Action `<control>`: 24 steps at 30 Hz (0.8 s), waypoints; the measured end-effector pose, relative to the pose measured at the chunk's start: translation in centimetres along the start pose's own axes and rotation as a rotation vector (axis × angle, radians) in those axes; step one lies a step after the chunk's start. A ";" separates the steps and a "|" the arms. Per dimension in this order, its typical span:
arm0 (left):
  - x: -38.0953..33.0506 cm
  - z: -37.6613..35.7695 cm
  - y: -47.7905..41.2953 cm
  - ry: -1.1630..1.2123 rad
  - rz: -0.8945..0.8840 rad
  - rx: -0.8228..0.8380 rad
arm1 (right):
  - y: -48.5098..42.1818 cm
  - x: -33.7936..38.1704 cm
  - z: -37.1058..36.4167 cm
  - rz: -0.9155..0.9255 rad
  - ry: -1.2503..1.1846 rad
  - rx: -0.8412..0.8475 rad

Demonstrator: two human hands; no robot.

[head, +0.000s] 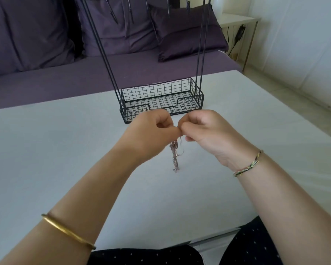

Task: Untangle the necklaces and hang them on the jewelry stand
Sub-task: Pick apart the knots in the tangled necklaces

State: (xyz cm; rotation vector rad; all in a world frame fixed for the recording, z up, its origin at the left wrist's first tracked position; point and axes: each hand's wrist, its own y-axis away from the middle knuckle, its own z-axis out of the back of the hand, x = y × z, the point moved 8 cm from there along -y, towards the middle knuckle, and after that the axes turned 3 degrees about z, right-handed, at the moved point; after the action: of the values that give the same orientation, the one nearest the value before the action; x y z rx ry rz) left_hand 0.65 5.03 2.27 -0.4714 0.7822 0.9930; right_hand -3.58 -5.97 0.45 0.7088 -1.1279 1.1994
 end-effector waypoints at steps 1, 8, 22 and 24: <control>0.1 0.2 0.0 0.073 0.022 -0.020 | -0.1 0.0 -0.1 0.002 0.010 0.014; 1.2 -1.0 -0.3 0.161 0.124 0.126 | -0.1 0.9 0.2 0.087 0.110 -0.006; 1.6 -1.0 0.0 0.587 0.265 0.276 | -0.1 0.3 0.3 -0.048 -0.299 0.027; 1.6 -0.9 0.0 0.566 0.256 0.267 | -0.1 0.3 0.2 -0.068 -0.382 0.039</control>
State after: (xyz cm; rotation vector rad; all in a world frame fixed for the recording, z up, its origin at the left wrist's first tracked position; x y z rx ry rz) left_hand 0.83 5.28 0.44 -0.4293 1.4934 0.9792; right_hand -3.54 -6.09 0.76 1.0287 -1.3840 1.0557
